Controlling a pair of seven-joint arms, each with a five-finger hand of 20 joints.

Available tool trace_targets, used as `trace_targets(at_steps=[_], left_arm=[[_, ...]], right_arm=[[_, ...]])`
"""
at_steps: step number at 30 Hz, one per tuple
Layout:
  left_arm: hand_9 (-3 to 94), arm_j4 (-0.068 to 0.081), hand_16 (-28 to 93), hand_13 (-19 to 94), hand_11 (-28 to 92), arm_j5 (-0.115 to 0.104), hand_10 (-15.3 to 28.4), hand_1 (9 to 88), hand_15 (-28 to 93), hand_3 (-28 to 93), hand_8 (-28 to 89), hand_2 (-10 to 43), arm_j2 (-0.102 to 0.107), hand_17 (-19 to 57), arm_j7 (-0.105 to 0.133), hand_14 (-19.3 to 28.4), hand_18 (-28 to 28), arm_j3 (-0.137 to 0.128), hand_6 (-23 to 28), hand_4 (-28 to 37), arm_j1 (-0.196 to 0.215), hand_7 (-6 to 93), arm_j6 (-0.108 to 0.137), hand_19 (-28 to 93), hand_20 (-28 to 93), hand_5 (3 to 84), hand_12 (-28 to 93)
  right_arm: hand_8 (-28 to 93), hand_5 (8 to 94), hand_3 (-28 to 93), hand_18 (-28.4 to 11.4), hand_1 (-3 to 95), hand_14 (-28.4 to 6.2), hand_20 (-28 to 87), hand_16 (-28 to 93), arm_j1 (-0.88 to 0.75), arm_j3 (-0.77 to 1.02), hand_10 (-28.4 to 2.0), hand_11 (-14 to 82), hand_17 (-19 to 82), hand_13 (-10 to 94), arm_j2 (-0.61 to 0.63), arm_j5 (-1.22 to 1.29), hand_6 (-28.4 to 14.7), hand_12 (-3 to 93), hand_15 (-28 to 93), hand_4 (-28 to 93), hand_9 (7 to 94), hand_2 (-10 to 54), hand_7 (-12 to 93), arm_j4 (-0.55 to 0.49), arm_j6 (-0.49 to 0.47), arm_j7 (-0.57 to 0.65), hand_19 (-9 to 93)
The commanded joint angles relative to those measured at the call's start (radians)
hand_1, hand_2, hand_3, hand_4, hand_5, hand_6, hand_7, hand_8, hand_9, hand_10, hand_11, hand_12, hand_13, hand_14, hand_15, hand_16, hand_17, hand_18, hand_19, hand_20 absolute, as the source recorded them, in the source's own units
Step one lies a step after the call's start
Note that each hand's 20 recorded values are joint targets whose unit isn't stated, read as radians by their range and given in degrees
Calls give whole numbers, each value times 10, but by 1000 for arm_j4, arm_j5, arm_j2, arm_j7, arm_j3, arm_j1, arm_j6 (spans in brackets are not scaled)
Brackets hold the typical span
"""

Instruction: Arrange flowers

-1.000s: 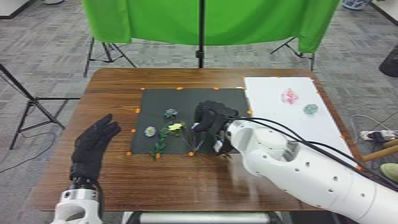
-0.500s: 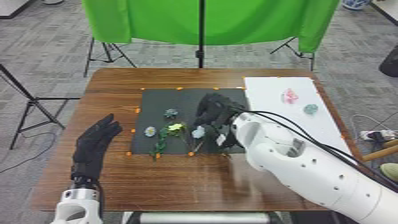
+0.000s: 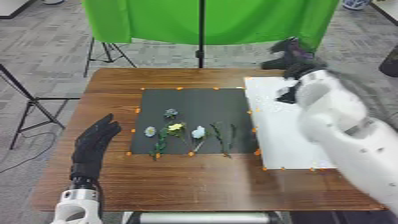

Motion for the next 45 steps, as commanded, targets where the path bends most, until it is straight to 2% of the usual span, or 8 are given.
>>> trace_targets(at_steps=[1, 16, 20, 22, 24, 28, 34, 45], left_arm=[[433, 7, 39, 320, 150, 1, 125, 257, 230, 665, -47, -16, -19, 39, 2, 164, 135, 5, 32, -231, 35, 110, 7, 64, 221, 457, 146], [432, 10, 39, 319, 150, 1, 125, 257, 230, 665, -46, -15, -23, 38, -6, 164, 136, 9, 31, -231, 29, 111, 6, 65, 220, 457, 145], [432, 8, 38, 319, 150, 3, 125, 257, 230, 665, -47, -15, -26, 38, -5, 164, 135, 9, 32, -231, 31, 111, 6, 64, 220, 457, 145], [432, 9, 38, 319, 150, 0, 125, 257, 230, 665, -47, -14, -23, 38, -5, 164, 136, 10, 32, -232, 30, 110, 9, 65, 220, 457, 145], [432, 8, 38, 319, 150, 3, 125, 257, 230, 666, -47, -14, -23, 38, -8, 164, 136, 9, 32, -232, 32, 110, 7, 65, 220, 457, 145], [433, 7, 38, 319, 151, 1, 126, 257, 230, 665, -47, -14, -18, 38, -14, 164, 136, 7, 31, -232, 36, 110, 6, 65, 220, 458, 145], [432, 12, 38, 319, 150, 5, 125, 256, 229, 667, -47, -14, -18, 38, -18, 164, 135, 13, 32, -231, 22, 111, -9, 65, 220, 458, 145], [431, 11, 38, 318, 150, 2, 124, 256, 230, 666, -47, -13, -11, 38, -26, 164, 135, 6, 33, -232, 25, 109, -15, 63, 219, 458, 145]], right_arm=[[-53, 479, 557, -129, 352, -66, 487, 343, -67, 72, -218, 65, 575, 827, 72, 93, -19, 182, 507, -175, 534, -95, 46, 222, -226, 83, 916], [-62, 485, 570, -115, 386, -47, 458, 326, -87, -64, -189, 94, 616, 871, 12, 48, 1, 183, 534, -185, 635, -95, 77, 372, 17, 24, 931], [-77, 586, 607, -104, 485, -28, 484, 334, -104, -82, -155, 159, 642, 898, 19, 11, 4, 195, 544, -205, 731, -95, 130, 373, 53, 11, 932], [-41, 638, 569, -98, 548, -24, 487, 340, -120, -75, -135, 144, 652, 906, 27, -13, 6, 257, 545, -198, 778, -95, 154, 350, 115, 2, 932], [101, 733, 445, -91, 666, -15, 492, 347, -148, -40, -106, 86, 669, 919, 36, -38, -12, 373, 543, -132, 875, -95, 167, 291, 166, -14, 932], [144, 782, 442, -87, 694, -8, 499, 354, -146, -34, -99, 93, 683, 934, 52, -35, -18, 402, 542, -116, 913, -95, 187, 140, 247, -71, 932], [148, 788, 452, -86, 686, -7, 507, 362, -43, -204, -95, 89, 686, 936, 31, 43, -15, 411, 543, -113, 918, -95, 186, 4, 190, -184, 932], [145, 776, 468, -85, 660, -7, 517, 370, 68, -397, -96, 83, 682, 930, -63, 66, -11, 415, 543, -121, 910, -95, 186, 85, 68, -228, 932]])
